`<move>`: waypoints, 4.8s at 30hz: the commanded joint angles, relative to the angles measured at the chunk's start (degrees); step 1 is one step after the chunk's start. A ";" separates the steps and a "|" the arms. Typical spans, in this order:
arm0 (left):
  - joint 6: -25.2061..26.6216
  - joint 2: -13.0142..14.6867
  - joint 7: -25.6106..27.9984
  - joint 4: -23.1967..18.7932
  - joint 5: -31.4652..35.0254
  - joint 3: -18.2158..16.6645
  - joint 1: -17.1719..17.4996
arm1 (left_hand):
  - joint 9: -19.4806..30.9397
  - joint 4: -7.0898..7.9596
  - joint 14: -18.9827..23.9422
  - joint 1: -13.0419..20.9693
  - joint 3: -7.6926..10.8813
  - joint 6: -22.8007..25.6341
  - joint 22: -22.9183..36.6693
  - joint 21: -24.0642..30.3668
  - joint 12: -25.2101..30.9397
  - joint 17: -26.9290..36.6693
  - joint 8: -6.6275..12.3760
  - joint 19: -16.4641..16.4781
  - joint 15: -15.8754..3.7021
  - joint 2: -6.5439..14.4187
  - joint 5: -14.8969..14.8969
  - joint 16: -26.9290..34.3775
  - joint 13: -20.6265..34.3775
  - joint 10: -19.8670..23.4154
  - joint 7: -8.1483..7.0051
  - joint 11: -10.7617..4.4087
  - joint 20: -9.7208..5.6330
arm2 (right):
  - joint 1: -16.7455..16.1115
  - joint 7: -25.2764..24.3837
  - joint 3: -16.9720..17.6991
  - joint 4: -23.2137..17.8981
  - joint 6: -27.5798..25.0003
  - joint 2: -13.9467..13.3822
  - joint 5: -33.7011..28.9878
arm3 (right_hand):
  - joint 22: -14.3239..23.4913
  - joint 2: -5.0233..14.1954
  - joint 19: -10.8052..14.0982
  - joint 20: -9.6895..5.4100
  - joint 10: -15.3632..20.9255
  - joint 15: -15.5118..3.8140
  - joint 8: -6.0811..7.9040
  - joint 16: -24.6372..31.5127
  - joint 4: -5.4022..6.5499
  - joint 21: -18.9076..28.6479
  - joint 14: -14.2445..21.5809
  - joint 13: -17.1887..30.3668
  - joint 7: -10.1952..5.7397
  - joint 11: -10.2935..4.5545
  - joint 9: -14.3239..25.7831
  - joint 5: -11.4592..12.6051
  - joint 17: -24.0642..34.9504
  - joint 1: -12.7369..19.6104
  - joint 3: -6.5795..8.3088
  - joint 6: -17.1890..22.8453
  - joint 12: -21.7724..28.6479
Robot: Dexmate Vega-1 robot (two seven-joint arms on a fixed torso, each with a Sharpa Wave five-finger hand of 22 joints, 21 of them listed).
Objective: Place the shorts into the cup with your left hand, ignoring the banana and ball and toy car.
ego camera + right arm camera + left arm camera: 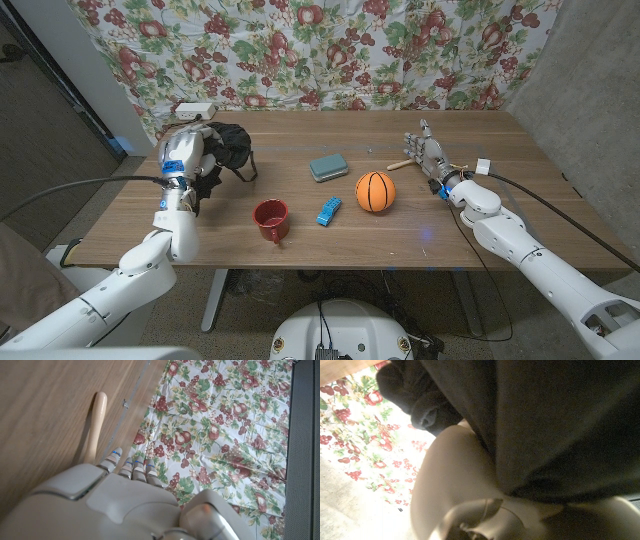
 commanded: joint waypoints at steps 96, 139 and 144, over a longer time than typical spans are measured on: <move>-13.98 7.81 4.89 -0.76 3.09 10.43 -4.86 | -1.28 3.74 14.26 -2.29 9.14 1.35 19.97 17.42 -0.84 24.93 0.51 3.48 -10.51 -1.42 -0.55 -0.41 19.41 1.81 -0.36 -0.26 -13.32 | -1.20 -1.17 0.81 -0.34 0.35 -0.26 0.38 | 0.17 0.55 0.01 0.36 0.20 -0.38 0.01 0.07 0.22 -0.25 -0.06 0.11 0.23 0.04 0.23 -0.12 0.12 0.02 0.06 0.43 0.28; -21.59 12.52 7.92 -0.55 3.91 13.88 -5.23 | -2.98 3.63 14.04 -2.41 9.54 5.89 19.30 17.71 -1.44 25.24 1.56 2.36 -10.69 -1.12 -2.11 -0.63 18.68 2.85 0.58 -0.39 -13.37 | -1.78 -2.39 0.60 -2.36 0.01 -0.56 -0.25 | 0.17 0.57 -0.01 0.35 0.20 -0.40 0.00 0.07 0.22 -0.25 -0.06 0.11 0.19 0.06 0.22 -0.14 0.12 0.03 0.11 0.39 0.28; -22.92 12.81 8.29 -0.13 4.12 14.49 -5.90 | -3.05 3.47 14.22 -2.37 9.91 7.57 19.15 17.76 -1.30 25.37 2.17 2.19 -10.52 -1.42 -2.30 -0.63 18.57 3.61 1.17 -0.51 -13.35 | -1.76 -2.32 0.64 -2.44 -0.05 -0.61 -0.17 | 0.17 0.58 0.00 0.35 0.15 -0.41 0.01 0.08 0.22 -0.24 -0.03 0.11 0.20 0.04 0.22 -0.14 0.12 0.04 0.12 0.41 0.26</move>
